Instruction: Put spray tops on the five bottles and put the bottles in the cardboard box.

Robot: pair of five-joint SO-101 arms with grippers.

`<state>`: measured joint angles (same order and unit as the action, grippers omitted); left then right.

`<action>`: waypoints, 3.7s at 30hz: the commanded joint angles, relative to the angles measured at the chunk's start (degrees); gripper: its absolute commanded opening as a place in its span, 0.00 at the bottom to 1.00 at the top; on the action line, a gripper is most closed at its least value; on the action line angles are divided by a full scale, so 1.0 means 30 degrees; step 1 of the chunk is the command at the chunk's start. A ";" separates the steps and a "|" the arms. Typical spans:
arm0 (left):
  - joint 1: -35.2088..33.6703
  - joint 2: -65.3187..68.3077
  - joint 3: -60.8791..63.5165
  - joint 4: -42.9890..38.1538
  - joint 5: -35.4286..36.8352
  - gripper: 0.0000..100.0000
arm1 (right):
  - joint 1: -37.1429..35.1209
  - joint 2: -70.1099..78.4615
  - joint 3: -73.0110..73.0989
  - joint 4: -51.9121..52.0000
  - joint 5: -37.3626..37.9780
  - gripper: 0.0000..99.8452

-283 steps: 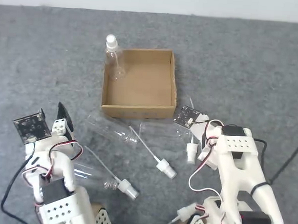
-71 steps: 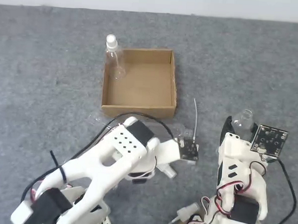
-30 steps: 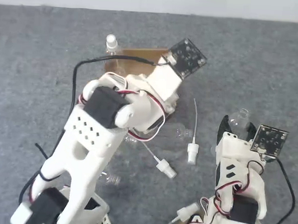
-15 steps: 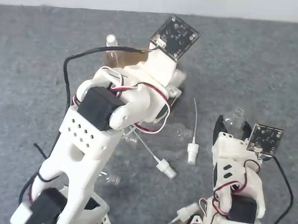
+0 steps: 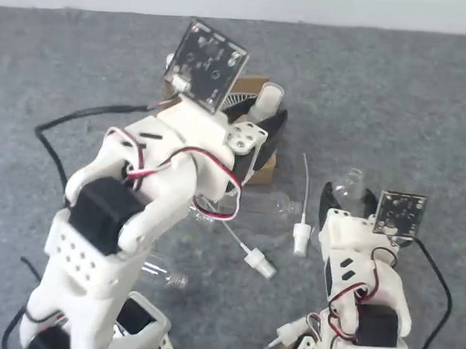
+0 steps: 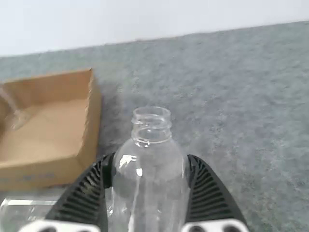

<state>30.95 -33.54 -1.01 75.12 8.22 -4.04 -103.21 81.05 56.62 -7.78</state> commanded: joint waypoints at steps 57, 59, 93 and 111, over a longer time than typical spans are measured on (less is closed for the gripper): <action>-0.1758 -1.3773 1.7978 -1.6147 0.4132 0.02 | -1.0828 -0.0278 0.4103 -0.7194 0.5714 0.01; -0.1817 -1.3773 1.8183 -1.6352 0.4132 0.01 | -1.0828 -0.0278 0.4103 -0.7194 0.5714 0.01; -0.1670 -1.3744 2.0674 -1.6264 0.4132 0.01 | -0.9216 -0.0278 0.3927 -0.7341 0.4864 0.01; -0.1729 -1.3773 2.0733 -1.6205 0.4073 0.01 | -1.0359 -0.0220 0.5128 -1.3260 0.5568 0.01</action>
<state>25.85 -73.89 61.58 28.18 20.18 -32.88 -103.03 95.21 19.34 5.49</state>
